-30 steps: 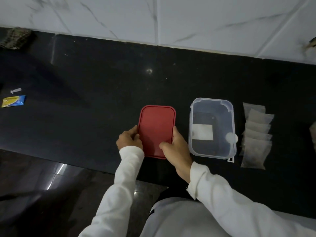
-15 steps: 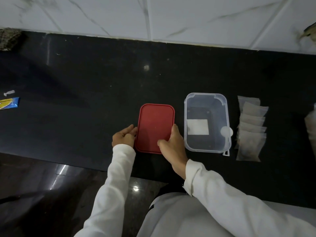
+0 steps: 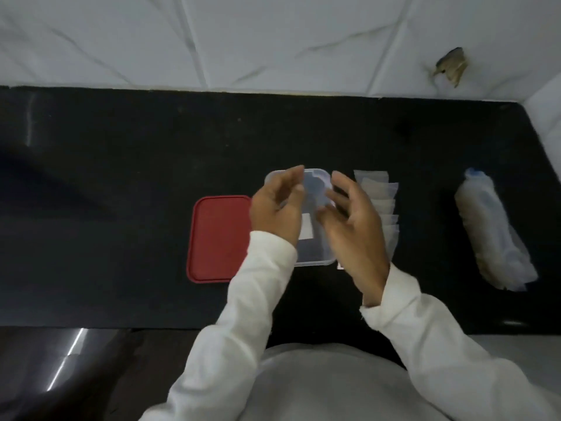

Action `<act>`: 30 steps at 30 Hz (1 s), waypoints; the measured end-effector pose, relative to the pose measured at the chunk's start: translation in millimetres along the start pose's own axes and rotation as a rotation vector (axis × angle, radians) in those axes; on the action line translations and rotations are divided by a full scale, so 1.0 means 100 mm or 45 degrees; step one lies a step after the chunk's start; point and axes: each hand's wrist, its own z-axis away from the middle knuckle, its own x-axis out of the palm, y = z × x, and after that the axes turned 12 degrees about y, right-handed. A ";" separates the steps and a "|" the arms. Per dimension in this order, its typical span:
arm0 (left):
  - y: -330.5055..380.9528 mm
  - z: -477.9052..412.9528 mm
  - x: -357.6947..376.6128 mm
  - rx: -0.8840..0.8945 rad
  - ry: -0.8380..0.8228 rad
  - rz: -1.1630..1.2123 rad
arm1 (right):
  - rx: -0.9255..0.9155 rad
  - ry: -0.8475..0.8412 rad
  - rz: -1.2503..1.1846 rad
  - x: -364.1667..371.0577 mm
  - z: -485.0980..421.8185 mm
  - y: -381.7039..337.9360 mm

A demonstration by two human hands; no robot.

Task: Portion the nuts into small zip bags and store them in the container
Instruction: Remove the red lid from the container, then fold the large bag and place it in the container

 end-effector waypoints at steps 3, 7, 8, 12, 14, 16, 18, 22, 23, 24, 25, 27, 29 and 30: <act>-0.03 0.17 0.58 -0.036 -0.156 -0.063 | -0.057 0.188 0.071 -0.38 -0.23 0.25; -0.18 0.45 1.34 -0.171 -0.351 -0.138 | 0.013 0.354 0.284 -0.91 -0.54 0.65; -0.25 0.51 1.51 -0.184 -0.379 -0.142 | 0.020 0.378 0.289 -1.03 -0.62 0.78; -0.60 0.72 2.16 -0.219 -0.462 -0.260 | 0.094 0.514 0.568 -1.49 -0.85 1.22; -0.75 0.82 2.41 -0.312 -0.468 -0.326 | 0.093 0.564 0.674 -1.73 -0.93 1.37; -0.88 0.88 2.62 -0.406 -0.470 -0.362 | 0.069 0.566 0.744 -1.94 -0.99 1.50; -0.98 0.92 2.83 -0.480 -0.468 -0.400 | 0.037 0.540 0.800 -2.13 -1.07 1.62; -1.16 0.93 3.07 -0.587 -0.445 -0.431 | 0.161 0.464 0.879 -2.30 -1.28 1.75; -1.19 0.94 3.11 -0.605 -0.428 -0.423 | 0.267 0.409 0.876 -2.32 -1.33 1.78; -1.22 0.94 3.15 -0.617 -0.417 -0.418 | 0.349 0.355 0.862 -2.34 -1.38 1.81; -1.25 0.93 3.18 -0.634 -0.416 -0.410 | 0.389 0.315 0.844 -2.36 -1.41 1.83; -1.32 0.92 3.24 -0.688 -0.426 -0.378 | 0.368 0.273 0.840 -2.39 -1.45 1.86; -1.38 0.89 3.28 -0.735 -0.424 -0.360 | 0.325 0.227 0.866 -2.41 -1.47 1.87; -1.40 0.88 3.29 -0.752 -0.414 -0.343 | 0.319 0.203 0.883 -2.43 -1.48 1.86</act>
